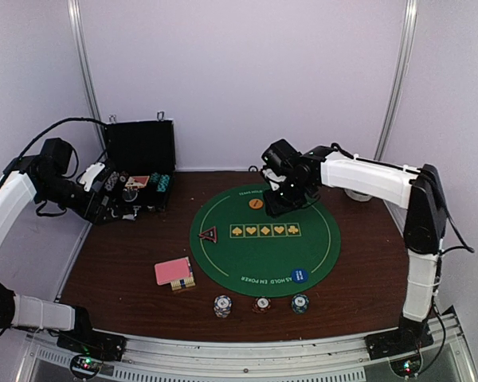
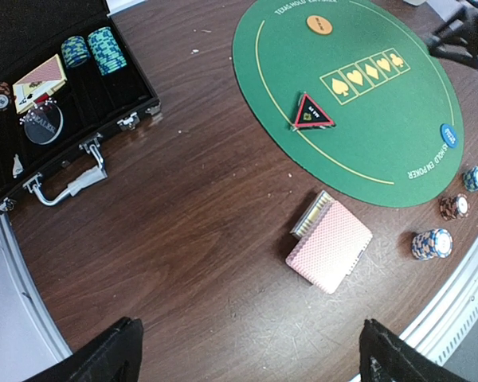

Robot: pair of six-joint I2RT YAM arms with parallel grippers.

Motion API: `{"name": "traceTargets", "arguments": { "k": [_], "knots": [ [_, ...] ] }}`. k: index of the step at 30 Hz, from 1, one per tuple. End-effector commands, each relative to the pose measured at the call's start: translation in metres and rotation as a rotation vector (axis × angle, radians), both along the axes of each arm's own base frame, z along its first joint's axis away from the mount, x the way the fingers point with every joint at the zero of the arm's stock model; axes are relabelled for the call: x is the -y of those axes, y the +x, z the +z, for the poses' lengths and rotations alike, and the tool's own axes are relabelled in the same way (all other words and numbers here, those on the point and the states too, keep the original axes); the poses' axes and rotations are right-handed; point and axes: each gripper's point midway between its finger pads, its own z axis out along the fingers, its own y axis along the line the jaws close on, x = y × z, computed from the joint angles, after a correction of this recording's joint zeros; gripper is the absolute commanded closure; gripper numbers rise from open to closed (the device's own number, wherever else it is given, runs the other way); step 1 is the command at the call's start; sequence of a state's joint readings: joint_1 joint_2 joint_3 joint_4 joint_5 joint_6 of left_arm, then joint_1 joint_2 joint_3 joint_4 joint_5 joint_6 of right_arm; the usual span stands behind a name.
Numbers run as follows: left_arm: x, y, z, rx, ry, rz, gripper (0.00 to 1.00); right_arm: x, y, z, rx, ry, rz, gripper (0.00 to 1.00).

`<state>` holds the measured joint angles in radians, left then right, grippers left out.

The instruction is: Distribute texas hold em gaming equipment

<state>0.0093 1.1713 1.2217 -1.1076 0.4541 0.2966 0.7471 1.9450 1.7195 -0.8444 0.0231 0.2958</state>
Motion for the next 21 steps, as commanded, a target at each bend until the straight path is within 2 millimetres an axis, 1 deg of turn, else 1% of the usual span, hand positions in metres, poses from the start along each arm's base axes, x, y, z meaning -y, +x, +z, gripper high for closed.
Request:
{"name": "traceTargets", "arguments": {
  "k": [1,5,7,10,13,16,21],
  "knots": [
    [0.005,-0.003,0.007,0.021,-0.013,-0.029,0.02,0.001,0.061,-0.001,0.061,0.015,-0.042,0.75],
    [0.005,-0.003,0.003,0.008,-0.011,-0.029,0.03,-0.001,0.098,-0.019,0.075,-0.011,-0.066,0.76],
    [0.004,-0.003,0.002,0.006,-0.006,-0.027,0.03,-0.003,0.113,-0.031,0.074,-0.015,-0.078,0.76],
    [0.003,-0.004,0.0,0.002,0.002,-0.028,0.02,0.001,0.132,-0.045,0.074,-0.013,-0.108,0.76],
    [0.001,-0.003,-0.001,0.004,0.012,-0.026,0.02,0.005,0.145,-0.054,0.074,-0.007,-0.131,0.76],
    [0.001,-0.003,0.0,0.006,0.015,-0.029,0.02,0.01,0.154,-0.063,0.069,-0.006,-0.145,0.76],
    [0.002,-0.003,0.001,0.01,0.015,-0.036,0.02,0.019,0.162,-0.081,0.051,-0.023,-0.165,0.75]
  ]
}}
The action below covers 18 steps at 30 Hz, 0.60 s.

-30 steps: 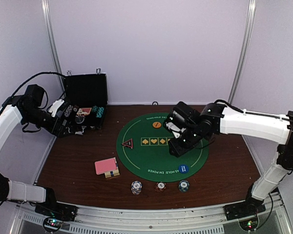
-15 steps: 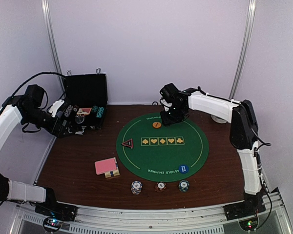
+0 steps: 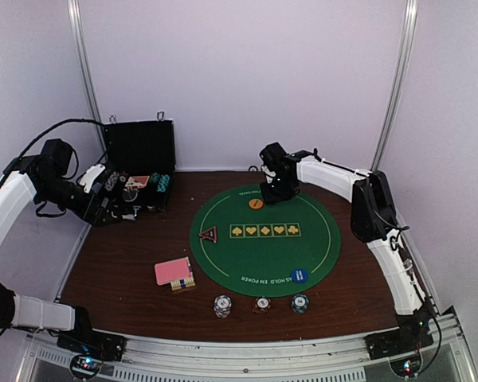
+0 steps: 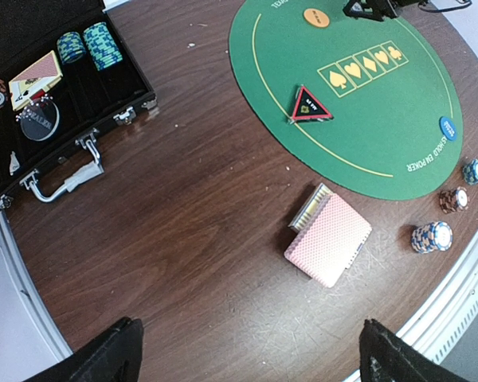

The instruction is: Distribute texas hold em gaming equipment

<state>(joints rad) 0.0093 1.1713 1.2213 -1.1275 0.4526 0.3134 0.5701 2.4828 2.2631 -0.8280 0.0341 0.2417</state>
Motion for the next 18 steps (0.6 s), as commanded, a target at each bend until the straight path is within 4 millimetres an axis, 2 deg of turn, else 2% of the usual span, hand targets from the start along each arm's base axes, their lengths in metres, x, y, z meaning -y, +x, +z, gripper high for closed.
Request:
{"name": "traceTargets", "arguments": {
  "k": [1,7,13,18],
  "knots": [
    [0.002,0.0,0.003,0.021,0.005,-0.025,0.02,0.011,0.014,-0.006,0.013,-0.004,-0.032,0.75],
    [0.003,0.001,0.001,0.016,0.003,-0.028,0.03,0.015,0.018,-0.024,-0.01,-0.017,-0.039,0.67],
    [0.003,0.001,0.001,0.015,0.003,-0.031,0.03,0.018,0.019,-0.034,-0.025,-0.034,-0.046,0.31],
    [0.003,0.001,0.002,0.019,0.0,-0.034,0.03,0.023,0.021,-0.016,0.004,-0.048,-0.056,0.15]
  ]
}}
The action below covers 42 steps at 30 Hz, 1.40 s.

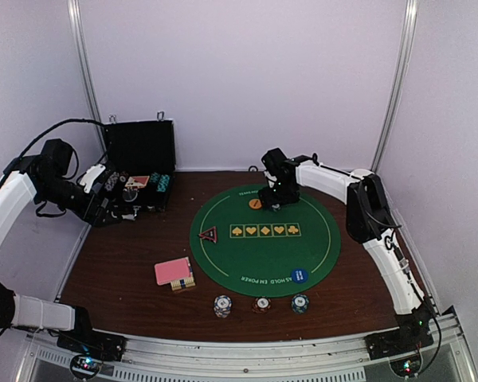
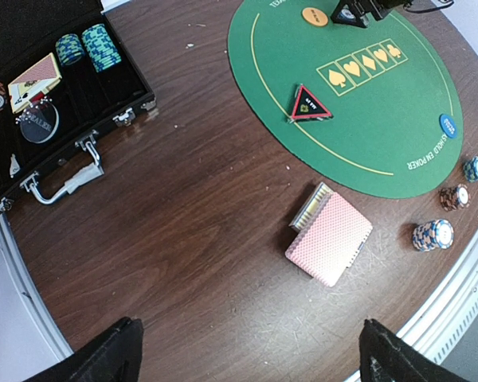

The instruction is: Distribute texas hold em gaming equipment

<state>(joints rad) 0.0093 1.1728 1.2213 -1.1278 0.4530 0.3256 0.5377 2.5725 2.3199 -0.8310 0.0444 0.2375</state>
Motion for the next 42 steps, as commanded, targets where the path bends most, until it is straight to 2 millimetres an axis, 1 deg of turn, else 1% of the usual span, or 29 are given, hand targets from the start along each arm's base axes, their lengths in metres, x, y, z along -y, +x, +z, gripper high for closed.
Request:
{"name": "traceTargets", "arguments": {
  "k": [1,3,4,7,8,9,10,11,12,14,15,16,18,19,22,24,26,27,28,29,31,34,36,37,39,42],
  "knots": [
    [0.004,0.001,0.003,0.017,-0.007,-0.025,0.03,0.009,0.005,0.024,0.042,-0.021,-0.021,0.13],
    [0.004,0.002,0.005,0.021,-0.008,-0.023,0.03,0.009,0.006,0.042,0.072,-0.019,-0.017,0.03],
    [0.004,0.001,0.005,0.023,-0.01,-0.025,0.02,0.008,0.005,0.054,0.089,-0.018,-0.01,0.01],
    [0.004,0.001,0.007,0.028,-0.007,-0.023,0.03,0.009,0.002,0.096,0.174,-0.018,-0.008,0.01],
    [0.003,0.002,0.008,0.03,-0.005,-0.022,0.03,0.012,0.006,0.113,0.234,-0.004,-0.042,0.01],
    [0.003,0.002,0.009,0.034,-0.003,-0.02,0.02,0.019,0.009,0.13,0.288,0.013,-0.101,0.02],
    [0.002,0.002,0.01,0.039,0.002,-0.017,0.02,0.026,0.01,0.147,0.339,0.03,-0.154,0.07],
    [0.001,0.002,0.011,0.045,0.007,-0.016,0.02,0.028,0.01,0.161,0.37,0.073,-0.161,0.1],
    [0.0,0.002,0.012,0.05,0.011,-0.013,0.02,0.027,0.007,0.168,0.365,0.129,-0.15,0.1],
    [0.0,0.001,0.014,0.059,0.014,-0.011,0.03,0.027,0.005,0.186,0.357,0.261,-0.143,0.08],
    [0.0,0.0,0.016,0.065,0.015,-0.011,0.03,0.028,0.004,0.19,0.333,0.319,-0.144,0.02],
    [0.0,0.0,0.018,0.072,0.015,-0.011,0.02,0.029,0.003,0.192,0.306,0.372,-0.15,0.01],
    [0.0,-0.001,0.019,0.078,0.016,-0.011,0.02,0.032,-0.001,0.189,0.254,0.434,-0.166,0.01],
    [0.0,-0.001,0.02,0.081,0.017,-0.01,0.02,0.033,-0.005,0.188,0.235,0.432,-0.17,0.01],
    [-0.002,-0.001,0.022,0.085,0.021,-0.001,0.02,0.035,-0.023,0.176,0.177,0.352,-0.15,0.01],
    [-0.002,-0.001,0.022,0.086,0.024,0.002,0.03,0.031,-0.042,0.169,0.16,0.278,-0.099,0.01],
    [-0.003,-0.001,0.023,0.089,0.026,0.002,0.03,0.022,-0.067,0.162,0.136,0.226,-0.022,0.0],
    [-0.003,-0.001,0.023,0.092,0.027,0.003,0.02,0.022,-0.08,0.158,0.128,0.189,-0.01,0.0],
    [-0.003,-0.001,0.024,0.093,0.027,0.004,0.02,0.025,-0.092,0.154,0.127,0.141,-0.005,0.01],
    [-0.003,-0.001,0.024,0.093,0.027,0.003,0.02,0.029,-0.109,0.145,0.113,0.088,0.005,0.01],
    [-0.003,-0.002,0.024,0.091,0.027,0.003,0.02,0.037,-0.134,0.142,0.132,0.004,-0.002,0.0],
    [-0.003,-0.002,0.024,0.09,0.029,0.001,0.03,0.044,-0.179,0.137,0.091,-0.002,-0.011,0.0],
    [-0.003,-0.002,0.023,0.087,0.028,-0.001,0.02,0.041,-0.21,0.133,0.08,0.025,0.016,0.0],
    [-0.003,-0.002,0.023,0.087,0.028,-0.001,0.02,0.039,-0.226,0.134,0.083,0.027,0.031,0.0],
    [-0.003,-0.002,0.022,0.08,0.027,-0.002,0.02,0.039,-0.257,0.13,0.058,0.007,0.062,0.01],
    [-0.002,-0.003,0.02,0.07,0.023,-0.003,0.02,0.039,-0.299,0.114,-0.013,0.017,0.101,0.05]
  ]
}}
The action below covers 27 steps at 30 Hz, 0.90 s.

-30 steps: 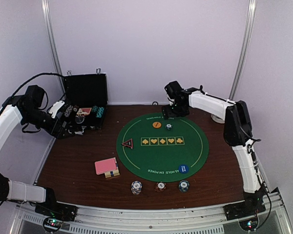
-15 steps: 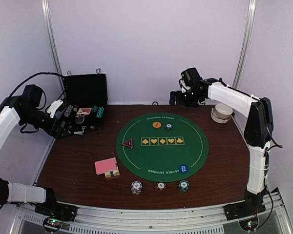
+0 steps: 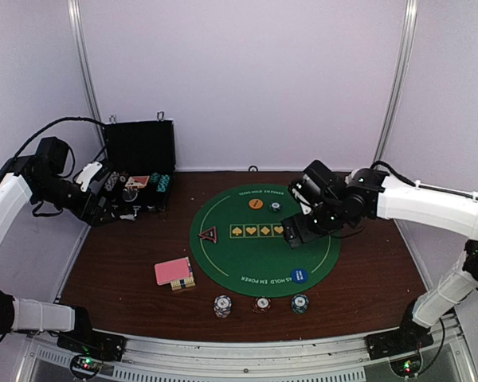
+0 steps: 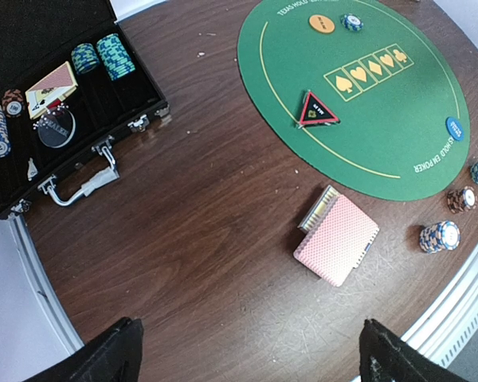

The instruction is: Distribute texas hold em gaming equipment

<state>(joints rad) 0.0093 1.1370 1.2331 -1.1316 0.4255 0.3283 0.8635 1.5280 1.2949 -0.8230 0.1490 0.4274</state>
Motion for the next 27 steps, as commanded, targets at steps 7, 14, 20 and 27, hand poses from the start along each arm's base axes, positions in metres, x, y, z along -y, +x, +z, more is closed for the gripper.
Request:
{"name": "traceTargets", "arguments": {
  "k": [7,14,20,27],
  "knots": [
    [0.003,-0.002,0.009,0.012,-0.009,-0.015,0.02,-0.006,-0.118,-0.059,-0.207,0.015,0.102,0.14],
    [0.004,-0.004,0.008,0.003,-0.01,-0.018,0.02,-0.011,-0.134,-0.097,-0.275,-0.021,0.132,0.18],
    [0.003,-0.005,0.006,-0.003,-0.002,-0.02,0.02,-0.018,-0.137,-0.115,-0.315,-0.043,0.162,0.24],
    [0.003,-0.005,0.006,-0.003,-0.004,-0.024,0.03,-0.015,-0.137,-0.126,-0.326,-0.076,0.158,0.3]
  ]
}}
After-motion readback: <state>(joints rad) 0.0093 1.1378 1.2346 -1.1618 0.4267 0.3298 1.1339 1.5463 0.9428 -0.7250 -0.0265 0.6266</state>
